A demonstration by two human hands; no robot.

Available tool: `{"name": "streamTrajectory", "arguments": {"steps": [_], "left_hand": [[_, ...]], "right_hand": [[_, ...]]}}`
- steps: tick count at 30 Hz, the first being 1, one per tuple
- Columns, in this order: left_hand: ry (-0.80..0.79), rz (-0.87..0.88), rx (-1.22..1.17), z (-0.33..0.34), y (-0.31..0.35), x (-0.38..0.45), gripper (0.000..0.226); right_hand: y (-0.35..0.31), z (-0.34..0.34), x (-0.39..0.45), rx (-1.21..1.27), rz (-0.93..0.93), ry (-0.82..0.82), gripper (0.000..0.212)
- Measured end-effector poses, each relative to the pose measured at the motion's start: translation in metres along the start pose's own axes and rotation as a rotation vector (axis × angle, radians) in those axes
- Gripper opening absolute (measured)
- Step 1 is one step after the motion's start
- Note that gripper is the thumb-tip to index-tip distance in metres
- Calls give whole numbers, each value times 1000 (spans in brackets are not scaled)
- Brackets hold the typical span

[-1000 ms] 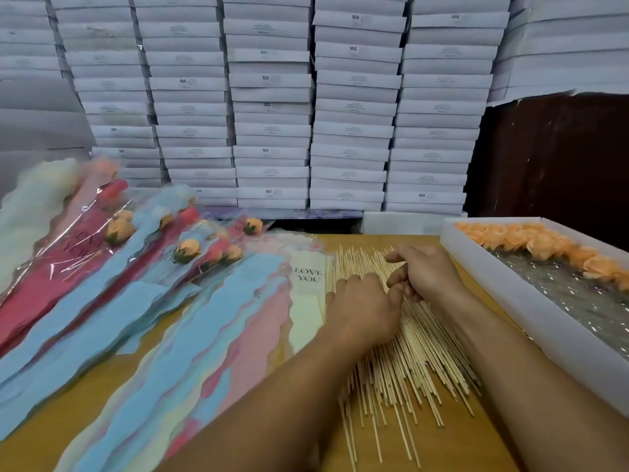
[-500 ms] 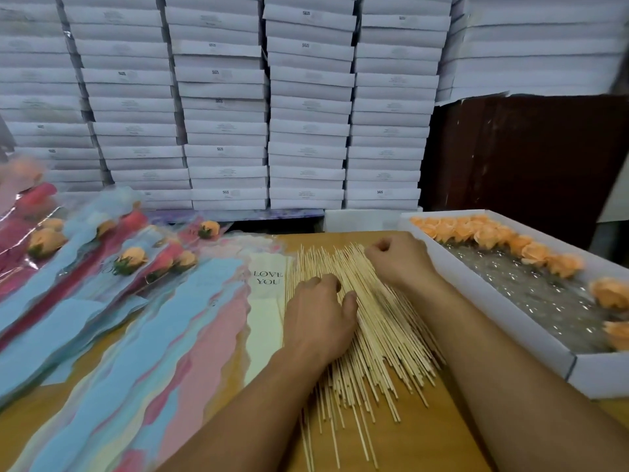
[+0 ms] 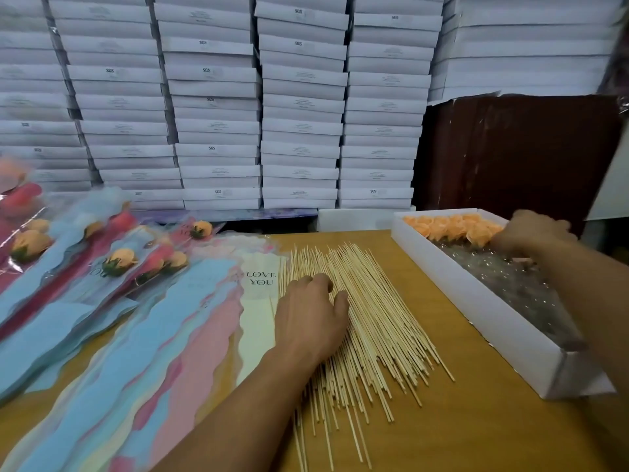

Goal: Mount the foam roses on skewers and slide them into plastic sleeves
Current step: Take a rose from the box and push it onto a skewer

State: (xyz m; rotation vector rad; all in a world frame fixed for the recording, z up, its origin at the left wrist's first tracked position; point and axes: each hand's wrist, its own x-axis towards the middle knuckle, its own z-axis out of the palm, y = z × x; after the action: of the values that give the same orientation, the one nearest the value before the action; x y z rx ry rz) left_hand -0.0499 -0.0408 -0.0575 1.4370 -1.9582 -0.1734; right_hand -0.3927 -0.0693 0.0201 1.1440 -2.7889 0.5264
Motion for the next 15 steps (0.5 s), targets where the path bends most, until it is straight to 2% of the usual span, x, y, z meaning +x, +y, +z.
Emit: {"name": "streamTrajectory", "arguments": {"steps": [6, 9, 15], "left_hand": [[3, -8, -1, 0, 0, 0, 29], [1, -13, 2, 2, -1, 0, 30], [-12, -25, 17, 4, -1, 0, 30]], "right_hand": [[47, 16, 24, -21, 23, -174, 52], [59, 18, 25, -93, 5, -155, 56], [69, 15, 24, -94, 7, -99, 40]]}}
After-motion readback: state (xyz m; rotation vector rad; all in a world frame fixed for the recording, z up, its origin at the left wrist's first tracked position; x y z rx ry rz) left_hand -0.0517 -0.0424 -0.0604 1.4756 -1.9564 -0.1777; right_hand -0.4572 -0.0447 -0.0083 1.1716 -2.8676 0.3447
